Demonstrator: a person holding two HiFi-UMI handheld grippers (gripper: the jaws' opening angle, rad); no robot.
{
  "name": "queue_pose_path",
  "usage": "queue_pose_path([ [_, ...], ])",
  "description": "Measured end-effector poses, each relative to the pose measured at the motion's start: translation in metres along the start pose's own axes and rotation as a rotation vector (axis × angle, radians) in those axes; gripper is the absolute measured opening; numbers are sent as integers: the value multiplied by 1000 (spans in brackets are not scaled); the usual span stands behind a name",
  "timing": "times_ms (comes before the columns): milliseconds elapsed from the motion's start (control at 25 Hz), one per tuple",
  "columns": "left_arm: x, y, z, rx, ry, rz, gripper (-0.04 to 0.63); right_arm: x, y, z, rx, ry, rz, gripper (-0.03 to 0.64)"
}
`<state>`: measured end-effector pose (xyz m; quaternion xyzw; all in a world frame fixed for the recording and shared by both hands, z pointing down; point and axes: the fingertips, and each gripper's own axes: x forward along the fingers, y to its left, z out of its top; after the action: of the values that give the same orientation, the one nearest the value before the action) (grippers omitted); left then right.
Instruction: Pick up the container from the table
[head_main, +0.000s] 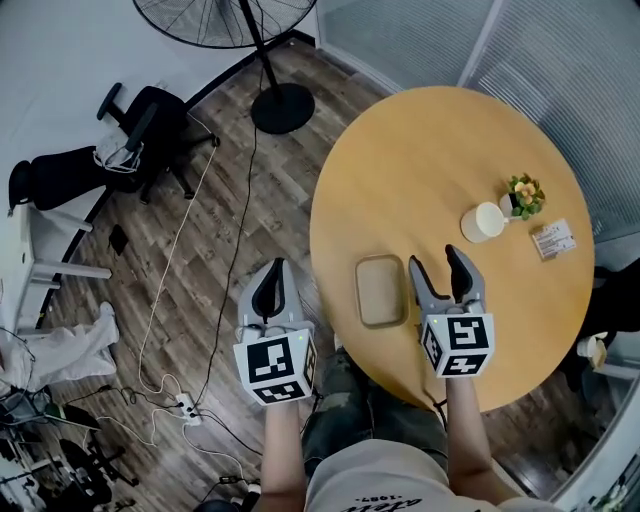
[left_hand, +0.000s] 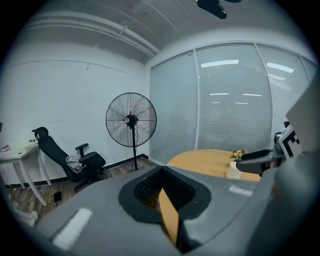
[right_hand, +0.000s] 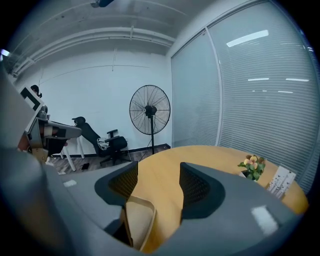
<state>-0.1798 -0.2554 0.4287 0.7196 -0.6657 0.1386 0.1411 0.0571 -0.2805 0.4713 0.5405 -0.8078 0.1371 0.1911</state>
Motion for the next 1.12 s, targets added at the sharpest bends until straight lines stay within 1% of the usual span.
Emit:
queue_pose_path([
  [320,19,-7,-25,-8,63,-38,0,7,-3,-39,29,83,-28,275],
  [680,27,-14,-53,-16,121,-80,0,10,6,-82,53,165,-41,262],
  [840,28,-20,-69,-15,151,-94,0,12,5,-98,73,190,-48,236],
  [1120,28,-26,-89,-13,193,-114,0,13,7,-121,88,235,-54,224],
])
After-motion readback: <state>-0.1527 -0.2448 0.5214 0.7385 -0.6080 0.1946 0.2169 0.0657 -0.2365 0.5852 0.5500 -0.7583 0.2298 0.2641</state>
